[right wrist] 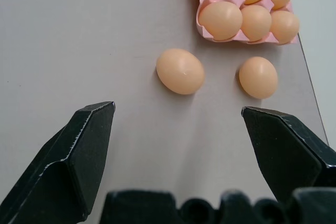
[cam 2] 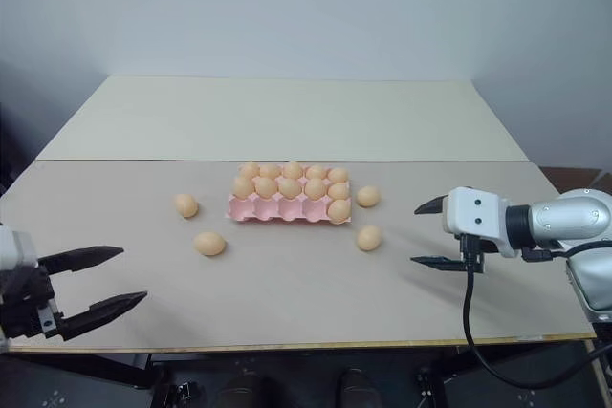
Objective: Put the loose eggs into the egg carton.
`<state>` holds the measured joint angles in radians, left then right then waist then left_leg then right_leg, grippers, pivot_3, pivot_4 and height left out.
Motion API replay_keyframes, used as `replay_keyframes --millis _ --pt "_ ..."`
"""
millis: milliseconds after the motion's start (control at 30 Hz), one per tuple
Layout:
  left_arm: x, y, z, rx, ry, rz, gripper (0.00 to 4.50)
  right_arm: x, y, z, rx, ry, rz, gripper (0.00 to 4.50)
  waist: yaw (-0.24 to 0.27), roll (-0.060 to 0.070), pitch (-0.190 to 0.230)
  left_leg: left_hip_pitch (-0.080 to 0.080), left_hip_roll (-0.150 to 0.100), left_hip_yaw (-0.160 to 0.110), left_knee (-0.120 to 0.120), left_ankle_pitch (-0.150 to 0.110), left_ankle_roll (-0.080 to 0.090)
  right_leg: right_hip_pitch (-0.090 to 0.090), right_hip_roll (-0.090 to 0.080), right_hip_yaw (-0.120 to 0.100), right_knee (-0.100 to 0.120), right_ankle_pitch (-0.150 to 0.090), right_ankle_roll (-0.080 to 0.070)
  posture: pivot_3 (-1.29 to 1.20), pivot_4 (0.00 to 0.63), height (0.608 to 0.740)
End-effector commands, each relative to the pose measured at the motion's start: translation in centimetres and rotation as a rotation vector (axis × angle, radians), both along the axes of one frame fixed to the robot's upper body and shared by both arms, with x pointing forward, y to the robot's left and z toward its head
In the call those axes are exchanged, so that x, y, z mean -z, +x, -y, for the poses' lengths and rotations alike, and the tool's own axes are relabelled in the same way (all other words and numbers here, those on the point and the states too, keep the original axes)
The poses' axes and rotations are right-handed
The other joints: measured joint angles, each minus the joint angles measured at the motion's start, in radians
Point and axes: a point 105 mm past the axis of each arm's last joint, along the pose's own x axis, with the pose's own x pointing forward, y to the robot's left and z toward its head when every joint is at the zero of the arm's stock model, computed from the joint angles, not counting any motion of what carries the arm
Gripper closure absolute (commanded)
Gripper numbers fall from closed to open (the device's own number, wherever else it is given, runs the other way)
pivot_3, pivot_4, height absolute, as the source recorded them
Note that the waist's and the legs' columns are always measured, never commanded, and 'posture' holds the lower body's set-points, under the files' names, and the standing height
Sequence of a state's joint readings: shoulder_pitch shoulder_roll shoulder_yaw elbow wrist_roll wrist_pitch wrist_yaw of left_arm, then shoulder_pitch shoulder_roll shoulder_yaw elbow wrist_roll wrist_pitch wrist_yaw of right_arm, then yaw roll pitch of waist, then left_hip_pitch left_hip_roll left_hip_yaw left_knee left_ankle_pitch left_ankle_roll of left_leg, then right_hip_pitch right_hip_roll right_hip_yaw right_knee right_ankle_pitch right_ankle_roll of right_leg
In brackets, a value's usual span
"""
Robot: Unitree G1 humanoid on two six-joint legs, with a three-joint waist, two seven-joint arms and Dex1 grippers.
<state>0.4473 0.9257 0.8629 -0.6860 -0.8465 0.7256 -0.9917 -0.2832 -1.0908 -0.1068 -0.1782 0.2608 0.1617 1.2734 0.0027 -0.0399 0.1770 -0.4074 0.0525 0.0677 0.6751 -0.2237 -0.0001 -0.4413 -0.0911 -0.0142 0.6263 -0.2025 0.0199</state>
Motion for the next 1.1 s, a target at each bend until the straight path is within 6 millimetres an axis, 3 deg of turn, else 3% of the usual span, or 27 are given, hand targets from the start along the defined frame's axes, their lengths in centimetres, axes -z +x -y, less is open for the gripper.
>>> replay_keyframes --millis 33,400,633,1100 --pt "-0.8 0.1 0.1 0.011 -0.035 -0.002 0.05 -1.6 -0.2 -0.1 0.001 0.015 0.056 0.0 0.0 0.0 0.0 0.0 0.0 0.0 0.0 0.0 0.0 0.0 0.0 0.0 0.0 0.0 0.0 0.0 0.15 0.74" --pt "-1.2 0.3 0.3 0.027 -0.018 0.013 0.05 -1.3 -0.8 0.3 -0.004 -0.001 0.036 0.0 -0.001 0.0 0.0 0.0 0.0 0.0 0.0 0.0 0.0 0.0 0.0 0.0 0.0 0.0 0.0 0.0 0.15 0.74" --pt "-0.7 0.5 1.1 0.045 -0.025 0.027 0.05 -1.3 0.6 -1.1 0.019 0.114 0.068 0.0 -0.003 0.0 0.0 0.001 0.0 0.0 0.0 0.0 0.0 0.0 0.0 0.0 0.0 0.0 0.0 0.0 0.15 0.74" --pt "0.4 1.4 2.9 0.177 0.017 -0.016 0.05 3.2 3.6 -5.4 0.023 0.211 0.096 0.0 -0.001 0.0 0.0 -0.001 0.0 0.0 0.0 0.001 0.002 0.0 0.0 0.0 0.0 0.0 0.0 0.0 0.15 0.74"
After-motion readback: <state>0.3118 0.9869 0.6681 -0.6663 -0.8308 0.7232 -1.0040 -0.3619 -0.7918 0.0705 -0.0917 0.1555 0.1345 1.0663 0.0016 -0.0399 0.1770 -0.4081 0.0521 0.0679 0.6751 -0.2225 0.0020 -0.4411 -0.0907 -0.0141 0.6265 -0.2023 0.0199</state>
